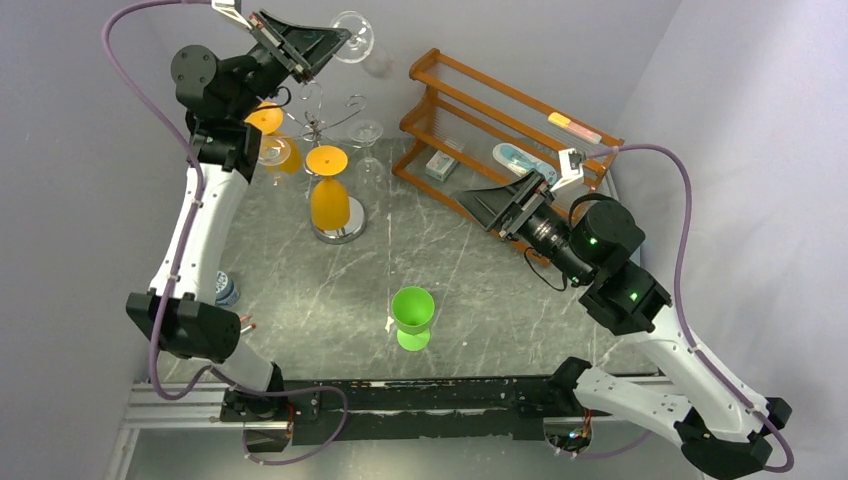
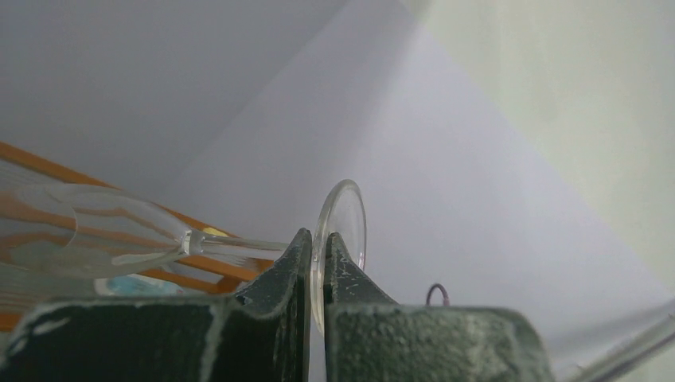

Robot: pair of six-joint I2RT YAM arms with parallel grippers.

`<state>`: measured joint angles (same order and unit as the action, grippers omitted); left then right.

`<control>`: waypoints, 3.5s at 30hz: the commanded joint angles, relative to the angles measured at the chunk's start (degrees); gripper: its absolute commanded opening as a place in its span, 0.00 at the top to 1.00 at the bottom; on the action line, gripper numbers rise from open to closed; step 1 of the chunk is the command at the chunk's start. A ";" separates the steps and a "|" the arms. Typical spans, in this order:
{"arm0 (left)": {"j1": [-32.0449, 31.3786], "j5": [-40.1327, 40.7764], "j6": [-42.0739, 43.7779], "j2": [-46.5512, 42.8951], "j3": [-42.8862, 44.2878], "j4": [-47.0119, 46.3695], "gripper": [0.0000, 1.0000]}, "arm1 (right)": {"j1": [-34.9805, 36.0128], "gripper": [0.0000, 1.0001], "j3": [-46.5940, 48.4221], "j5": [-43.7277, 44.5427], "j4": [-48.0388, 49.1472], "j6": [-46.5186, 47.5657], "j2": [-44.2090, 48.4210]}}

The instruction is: Place the wine glass upside down on the wine glass rack

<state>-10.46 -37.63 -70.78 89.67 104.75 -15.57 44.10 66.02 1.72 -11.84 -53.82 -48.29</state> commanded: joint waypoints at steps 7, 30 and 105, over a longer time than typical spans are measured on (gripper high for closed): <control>5.11 1.25 -2.90 7.16 -1.17 -6.42 0.95 | -0.04 0.17 -1.55 -1.37 1.63 -0.28 -0.97; 5.80 13.31 3.04 4.55 -10.83 11.32 0.95 | -0.04 0.19 -3.92 -1.99 2.43 -1.70 -3.74; -2.89 39.38 17.24 11.40 3.84 38.23 0.66 | 0.00 0.21 -4.13 1.62 -4.36 -3.60 -5.43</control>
<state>-13.13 -0.25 -55.29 103.50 108.07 20.51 44.10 61.28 1.98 -14.57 -56.80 -53.82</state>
